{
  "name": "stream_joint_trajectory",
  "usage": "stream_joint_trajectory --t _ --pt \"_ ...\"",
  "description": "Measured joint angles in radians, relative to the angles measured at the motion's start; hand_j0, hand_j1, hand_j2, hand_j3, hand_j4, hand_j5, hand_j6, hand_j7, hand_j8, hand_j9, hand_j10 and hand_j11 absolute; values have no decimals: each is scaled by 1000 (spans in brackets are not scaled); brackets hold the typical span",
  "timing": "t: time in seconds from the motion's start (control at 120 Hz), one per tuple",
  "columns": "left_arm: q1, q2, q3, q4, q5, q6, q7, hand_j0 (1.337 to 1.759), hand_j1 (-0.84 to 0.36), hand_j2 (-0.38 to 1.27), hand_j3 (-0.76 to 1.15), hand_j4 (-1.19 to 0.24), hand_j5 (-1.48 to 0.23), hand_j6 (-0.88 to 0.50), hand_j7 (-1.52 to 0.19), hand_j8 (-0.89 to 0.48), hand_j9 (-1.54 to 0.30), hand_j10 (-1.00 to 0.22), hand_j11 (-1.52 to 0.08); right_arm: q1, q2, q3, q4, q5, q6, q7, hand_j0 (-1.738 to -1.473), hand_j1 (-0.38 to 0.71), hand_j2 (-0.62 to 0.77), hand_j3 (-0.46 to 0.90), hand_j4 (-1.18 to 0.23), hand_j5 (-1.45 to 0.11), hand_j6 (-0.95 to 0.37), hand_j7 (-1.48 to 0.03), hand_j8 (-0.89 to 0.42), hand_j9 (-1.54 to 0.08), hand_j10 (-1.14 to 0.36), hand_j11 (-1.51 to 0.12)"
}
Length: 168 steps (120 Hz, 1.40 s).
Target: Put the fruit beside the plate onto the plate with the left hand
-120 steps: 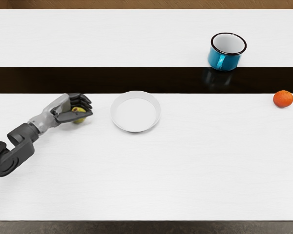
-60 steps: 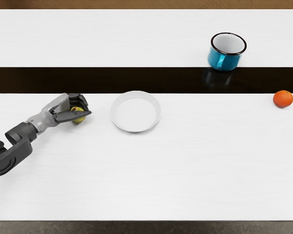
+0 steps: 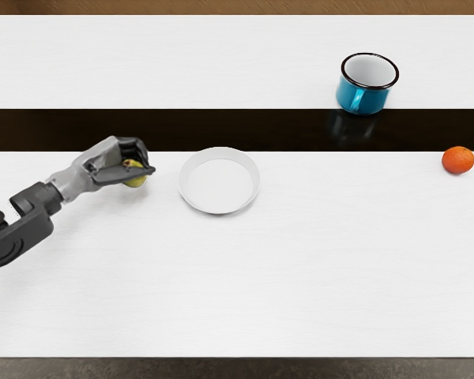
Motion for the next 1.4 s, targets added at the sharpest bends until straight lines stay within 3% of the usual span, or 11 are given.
stream_joint_trajectory --t 0.675,1.167,1.4 --pt "-122 -51 38 -120 0 -86 0 1654 -496 68 0 -794 -1085 -793 -1089 -753 -1087 -593 -1086 0 0 0 0 0 0 0 -1658 -349 1 0 -1 0 -1 0 -1 0 0 0" --pt "-149 -160 121 -107 11 -20 0 1654 -486 67 0 -801 -1055 -800 -1057 -781 -1061 -597 -1076 0 0 0 0 0 0 0 -1658 -349 1 0 -1 0 -1 0 -1 0 0 0" --pt "-152 -222 134 -43 12 42 0 1655 -493 82 0 -788 -1027 -788 -1028 -789 -1033 -606 -1051 0 0 0 0 0 0 0 -1658 -349 1 0 -1 0 -1 0 -1 0 0 0"
